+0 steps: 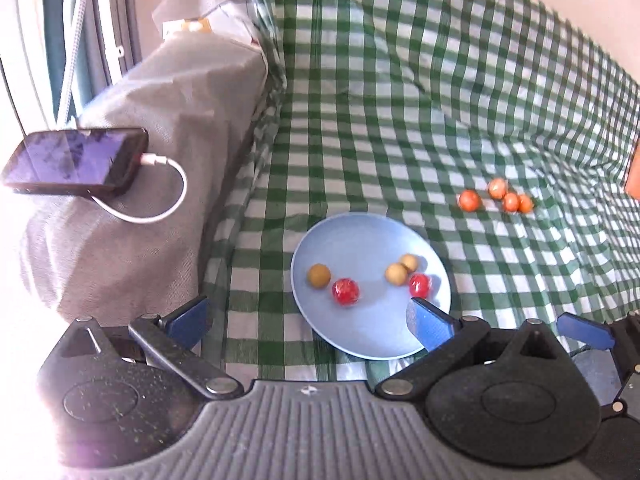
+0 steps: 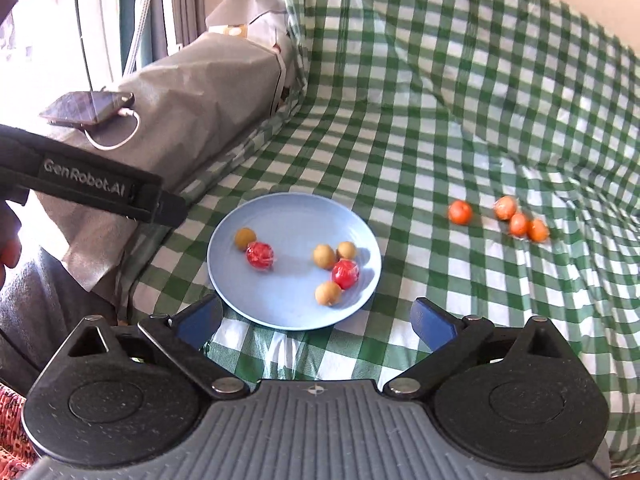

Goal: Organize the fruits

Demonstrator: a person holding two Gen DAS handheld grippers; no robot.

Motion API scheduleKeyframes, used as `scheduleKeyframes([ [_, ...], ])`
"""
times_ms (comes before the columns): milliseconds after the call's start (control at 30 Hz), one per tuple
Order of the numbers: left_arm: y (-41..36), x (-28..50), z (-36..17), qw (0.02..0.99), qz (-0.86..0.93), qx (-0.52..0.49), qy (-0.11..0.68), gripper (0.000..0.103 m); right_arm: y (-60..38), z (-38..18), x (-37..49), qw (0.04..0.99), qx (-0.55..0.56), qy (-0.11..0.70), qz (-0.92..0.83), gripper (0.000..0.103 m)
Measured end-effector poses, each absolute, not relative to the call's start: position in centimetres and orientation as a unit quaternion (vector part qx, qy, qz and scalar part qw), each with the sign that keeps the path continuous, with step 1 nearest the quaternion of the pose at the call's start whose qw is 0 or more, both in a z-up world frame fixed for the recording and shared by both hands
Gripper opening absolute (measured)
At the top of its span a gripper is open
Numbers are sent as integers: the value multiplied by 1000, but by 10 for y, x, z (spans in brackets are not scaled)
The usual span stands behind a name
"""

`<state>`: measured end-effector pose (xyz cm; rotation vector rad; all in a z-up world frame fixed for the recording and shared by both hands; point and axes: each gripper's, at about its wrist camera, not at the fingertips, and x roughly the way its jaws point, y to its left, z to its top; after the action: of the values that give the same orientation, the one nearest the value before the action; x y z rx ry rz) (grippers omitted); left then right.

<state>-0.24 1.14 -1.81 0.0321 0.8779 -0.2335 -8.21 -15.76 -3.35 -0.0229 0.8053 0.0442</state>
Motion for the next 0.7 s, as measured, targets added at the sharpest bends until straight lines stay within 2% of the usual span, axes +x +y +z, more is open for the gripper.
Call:
scheduleKeyframes([
  [700,5,-21,-3,906,-123,24,404,103,-158,-18,-103,933,-1,360,-5,102],
])
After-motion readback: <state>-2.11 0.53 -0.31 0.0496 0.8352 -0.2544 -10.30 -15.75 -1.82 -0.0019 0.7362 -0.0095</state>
